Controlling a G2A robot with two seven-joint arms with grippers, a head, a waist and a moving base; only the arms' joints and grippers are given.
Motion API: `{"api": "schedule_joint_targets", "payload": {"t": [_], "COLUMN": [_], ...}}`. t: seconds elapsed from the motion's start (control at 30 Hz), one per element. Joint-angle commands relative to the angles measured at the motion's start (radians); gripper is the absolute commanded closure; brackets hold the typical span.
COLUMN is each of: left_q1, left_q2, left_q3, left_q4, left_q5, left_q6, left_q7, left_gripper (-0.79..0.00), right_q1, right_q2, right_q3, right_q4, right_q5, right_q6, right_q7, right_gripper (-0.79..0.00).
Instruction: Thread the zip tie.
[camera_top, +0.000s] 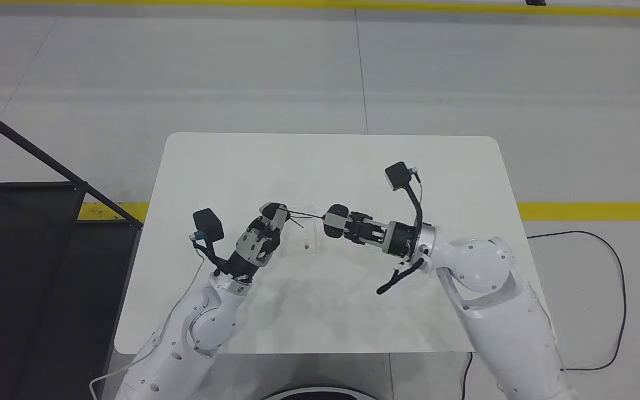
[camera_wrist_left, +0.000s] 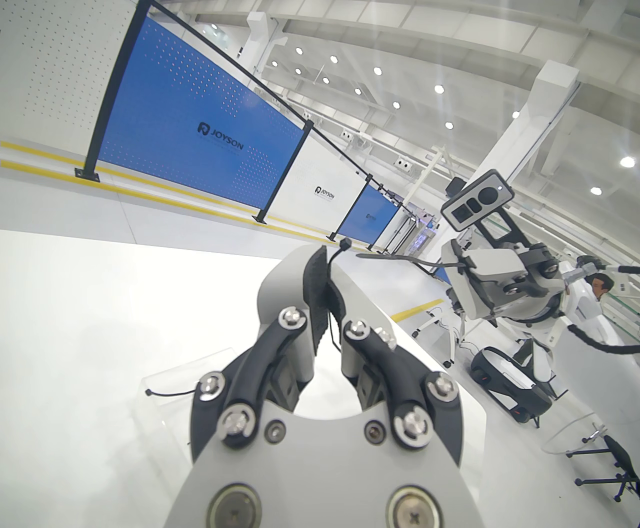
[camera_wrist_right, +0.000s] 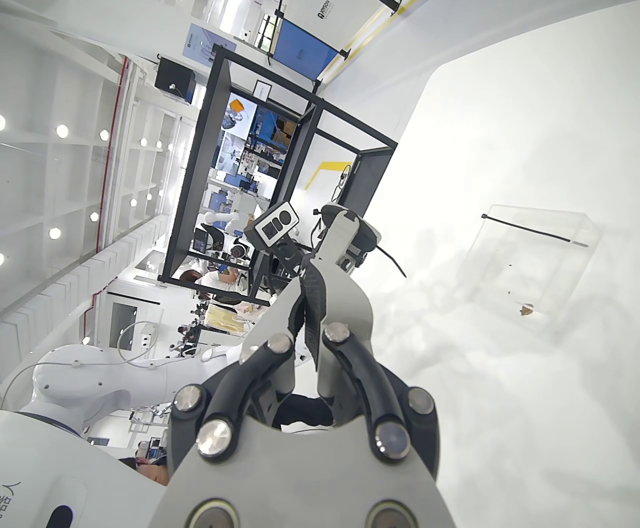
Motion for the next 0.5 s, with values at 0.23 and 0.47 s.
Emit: {"api": "schedule_joint_targets", "payload": {"t": [0.23, 0.47], "left_q1": [0.0, 0.0], "left_q2": [0.0, 0.0], "left_q3": [0.0, 0.0], "left_q4": [0.0, 0.0], "left_q5": [0.0, 0.0], "left_q6": [0.0, 0.0], "left_q7": [0.0, 0.0], "left_gripper": [0.0, 0.0], "right_q1": [-0.025, -0.016], "right_q2": [0.003, 0.009], "right_q3": [0.018, 0.028], "right_q4": [-0.025, -0.018], "right_q5": [0.052, 0.061], "right_q6": [-0.027, 0.014], "right_q7": [-0.003, 0.024], "right_gripper": [0.0, 0.0]}}
